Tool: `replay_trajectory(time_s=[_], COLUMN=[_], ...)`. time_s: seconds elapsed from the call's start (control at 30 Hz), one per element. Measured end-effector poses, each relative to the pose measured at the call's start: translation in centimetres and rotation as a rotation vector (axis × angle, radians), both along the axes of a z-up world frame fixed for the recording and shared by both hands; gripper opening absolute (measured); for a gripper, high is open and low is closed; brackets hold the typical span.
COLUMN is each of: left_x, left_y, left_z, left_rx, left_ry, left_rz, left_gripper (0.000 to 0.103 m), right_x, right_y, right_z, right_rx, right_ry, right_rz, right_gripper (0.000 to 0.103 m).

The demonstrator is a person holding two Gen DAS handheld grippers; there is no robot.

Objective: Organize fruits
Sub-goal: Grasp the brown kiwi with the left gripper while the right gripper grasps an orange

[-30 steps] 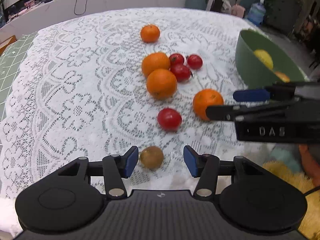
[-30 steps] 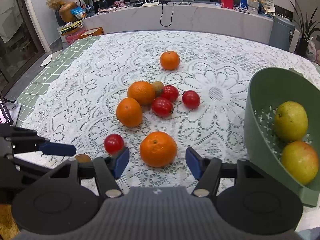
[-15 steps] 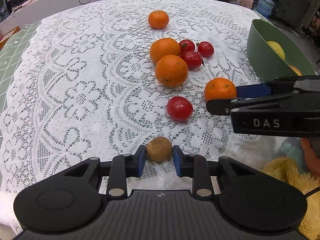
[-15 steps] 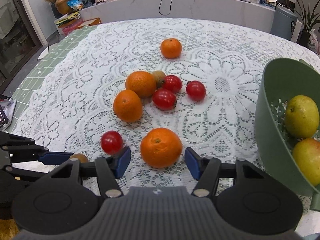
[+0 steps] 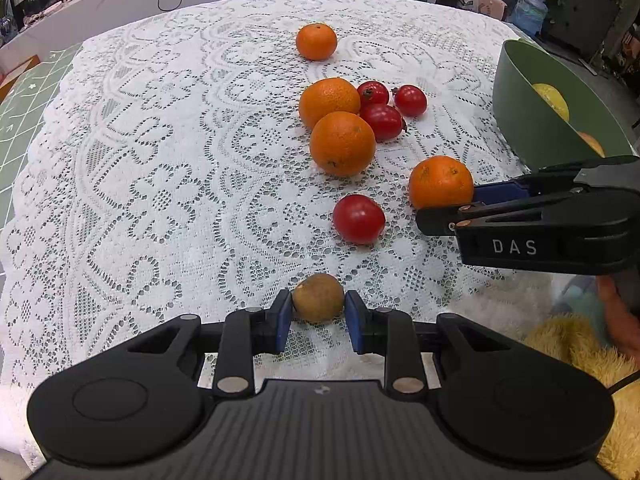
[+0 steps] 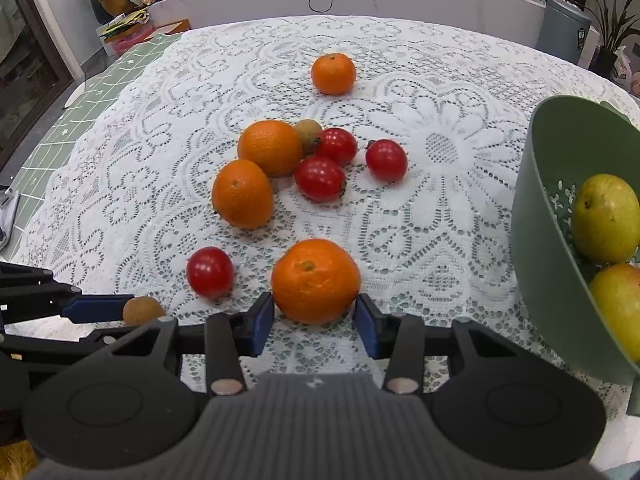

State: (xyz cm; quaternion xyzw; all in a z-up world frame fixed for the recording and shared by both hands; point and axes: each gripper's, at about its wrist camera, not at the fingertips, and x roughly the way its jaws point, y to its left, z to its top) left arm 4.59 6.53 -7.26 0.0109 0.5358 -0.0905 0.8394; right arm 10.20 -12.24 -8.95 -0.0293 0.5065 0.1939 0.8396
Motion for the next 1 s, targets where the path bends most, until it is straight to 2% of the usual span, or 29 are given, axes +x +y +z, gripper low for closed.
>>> replay_trajectory(time_s=[0.33,0.6,0.9,0.93,0.97,1.0], left_x=[0.0,-0.3,-0.6,-0.6,-0.6,-0.6], left_y=[0.3,0.2,-0.4,-0.3,-0.3,-0.2], left_z=[0.2,0.8,1.7,1.7,1.8,1.9], left_rx=[-0.033,-0.064,-0.083,-0.088,-0.094,-0.101], left_ry=[-0.01,-0.048,-0.09,-0.089,-0.088,-0.088], left_rz=[0.022,0.039,0.043,0.047,0.052,0.055], left_gripper=[0.031,0.031,0.031,0.031,0.031,0.031], right_x=[-0.7,-1.5,-2.6,-2.6,-2.7,-2.8], right_y=[-0.2,-0.6,-1.7,-1.7,-1.8,-1.9], right_z=[0.6,1.4,2.6,2.7,2.7,2.9], right_rx=[-0.007,-0.002,0.035,0.036,0.041,0.049], right_ry=[-0.041,-0.085,-0.127,-0.127,-0.128,-0.13], right_rz=[-0.009,-0.013,-0.03,-0.03,-0.028,-0.028], right_gripper=[0.039,0.037,0.03,0.026,0.016,0.0])
